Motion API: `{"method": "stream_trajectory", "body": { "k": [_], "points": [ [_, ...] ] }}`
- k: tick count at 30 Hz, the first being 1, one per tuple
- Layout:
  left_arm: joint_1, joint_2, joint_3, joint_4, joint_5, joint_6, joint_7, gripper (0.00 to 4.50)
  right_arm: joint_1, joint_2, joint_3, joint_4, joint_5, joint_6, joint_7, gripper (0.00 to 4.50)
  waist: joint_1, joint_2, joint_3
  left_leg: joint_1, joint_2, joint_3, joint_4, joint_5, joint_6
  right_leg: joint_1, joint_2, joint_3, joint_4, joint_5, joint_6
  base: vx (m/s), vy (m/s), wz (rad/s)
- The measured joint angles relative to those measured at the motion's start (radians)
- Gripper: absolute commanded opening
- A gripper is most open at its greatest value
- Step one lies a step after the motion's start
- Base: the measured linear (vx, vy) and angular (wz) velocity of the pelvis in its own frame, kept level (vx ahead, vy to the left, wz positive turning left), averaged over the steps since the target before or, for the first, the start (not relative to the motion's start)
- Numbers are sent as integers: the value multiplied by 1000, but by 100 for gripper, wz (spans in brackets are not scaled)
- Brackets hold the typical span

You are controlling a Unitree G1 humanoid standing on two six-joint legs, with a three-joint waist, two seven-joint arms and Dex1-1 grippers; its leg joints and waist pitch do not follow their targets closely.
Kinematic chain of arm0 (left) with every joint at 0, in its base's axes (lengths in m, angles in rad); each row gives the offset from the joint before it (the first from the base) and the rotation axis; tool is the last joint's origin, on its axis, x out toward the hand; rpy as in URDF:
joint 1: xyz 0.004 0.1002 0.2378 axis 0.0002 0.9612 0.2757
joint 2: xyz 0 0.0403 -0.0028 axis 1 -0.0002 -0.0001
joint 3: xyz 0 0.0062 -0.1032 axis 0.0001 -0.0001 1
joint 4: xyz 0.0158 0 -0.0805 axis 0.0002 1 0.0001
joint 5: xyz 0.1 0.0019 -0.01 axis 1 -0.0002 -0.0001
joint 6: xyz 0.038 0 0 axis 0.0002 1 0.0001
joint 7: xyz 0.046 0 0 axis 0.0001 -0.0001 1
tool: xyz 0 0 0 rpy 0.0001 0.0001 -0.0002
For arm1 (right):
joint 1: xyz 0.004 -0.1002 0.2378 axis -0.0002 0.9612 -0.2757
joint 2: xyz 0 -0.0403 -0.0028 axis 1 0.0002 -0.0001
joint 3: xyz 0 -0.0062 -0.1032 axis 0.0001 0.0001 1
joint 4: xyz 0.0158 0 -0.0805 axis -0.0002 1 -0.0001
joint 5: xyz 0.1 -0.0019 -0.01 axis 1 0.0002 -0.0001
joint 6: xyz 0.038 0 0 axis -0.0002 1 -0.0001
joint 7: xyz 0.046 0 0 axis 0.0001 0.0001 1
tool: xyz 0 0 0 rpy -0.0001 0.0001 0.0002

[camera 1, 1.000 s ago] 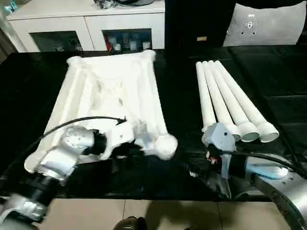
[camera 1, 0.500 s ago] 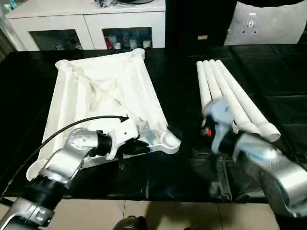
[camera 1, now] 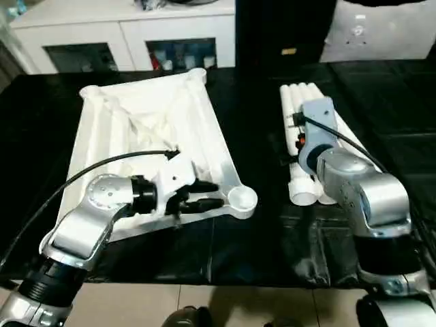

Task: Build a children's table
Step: Pick table leg

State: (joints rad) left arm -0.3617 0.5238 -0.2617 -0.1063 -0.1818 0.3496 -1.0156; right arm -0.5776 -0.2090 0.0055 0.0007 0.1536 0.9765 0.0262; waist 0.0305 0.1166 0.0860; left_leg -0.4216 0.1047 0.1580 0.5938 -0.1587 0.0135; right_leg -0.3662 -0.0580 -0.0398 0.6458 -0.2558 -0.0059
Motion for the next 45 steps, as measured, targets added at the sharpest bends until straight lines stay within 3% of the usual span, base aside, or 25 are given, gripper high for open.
{"method": "stream_trajectory", "body": {
  "k": [13,26,34,35,45],
  "points": [
    [20,-9,-12,-73,-12,82,30,202,-69,27,-18,184,-10,27,-2,450,0,5,2,0,0,1,0,0,0,0,0,0,1,0,0,0,0,0],
    [35,-8,-12,-86,-19,115,50,202,-127,32,-30,270,-18,112,1,450,1,5,2,0,0,1,1,0,0,1,0,0,1,0,0,0,0,0],
    [35,-18,-12,-86,-20,136,65,202,-132,49,-74,298,6,114,8,450,1,5,2,0,0,1,2,0,1,1,0,0,1,0,0,0,0,0],
    [35,-19,-12,-86,-20,136,67,211,-133,48,-75,300,6,114,10,423,1,5,2,0,0,1,2,0,1,1,0,0,1,0,0,0,0,0],
    [35,-25,-13,-87,-20,136,83,211,-149,51,-115,331,17,124,27,352,0,5,2,0,0,1,2,2,3,1,0,0,1,0,0,0,0,0]
  ]
}}
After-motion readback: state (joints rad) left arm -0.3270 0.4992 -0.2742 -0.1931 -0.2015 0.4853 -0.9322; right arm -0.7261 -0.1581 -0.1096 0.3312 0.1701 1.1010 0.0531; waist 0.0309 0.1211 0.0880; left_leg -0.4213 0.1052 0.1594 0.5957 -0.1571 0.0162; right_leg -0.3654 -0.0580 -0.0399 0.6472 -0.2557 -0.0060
